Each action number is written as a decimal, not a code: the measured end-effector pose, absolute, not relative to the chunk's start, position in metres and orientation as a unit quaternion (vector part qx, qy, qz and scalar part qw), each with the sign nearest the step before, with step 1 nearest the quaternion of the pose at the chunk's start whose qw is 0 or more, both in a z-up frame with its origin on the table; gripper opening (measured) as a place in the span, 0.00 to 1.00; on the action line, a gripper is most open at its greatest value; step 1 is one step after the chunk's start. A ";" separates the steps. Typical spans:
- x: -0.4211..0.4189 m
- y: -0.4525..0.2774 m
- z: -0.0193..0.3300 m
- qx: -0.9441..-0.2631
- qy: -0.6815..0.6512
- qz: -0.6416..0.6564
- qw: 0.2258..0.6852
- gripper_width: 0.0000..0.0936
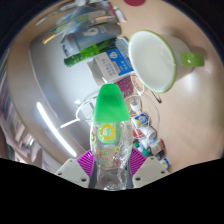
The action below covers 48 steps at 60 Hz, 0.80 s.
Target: Pour water
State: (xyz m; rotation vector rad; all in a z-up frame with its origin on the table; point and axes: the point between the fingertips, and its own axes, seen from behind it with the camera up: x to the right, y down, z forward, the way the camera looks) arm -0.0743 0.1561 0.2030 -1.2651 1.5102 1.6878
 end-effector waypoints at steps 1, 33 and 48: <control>-0.072 0.157 0.204 -0.454 0.568 0.635 0.260 0.46; -0.041 0.160 0.224 -0.338 0.606 0.692 0.198 0.46; 0.032 0.138 0.353 -0.566 0.349 0.533 0.523 0.46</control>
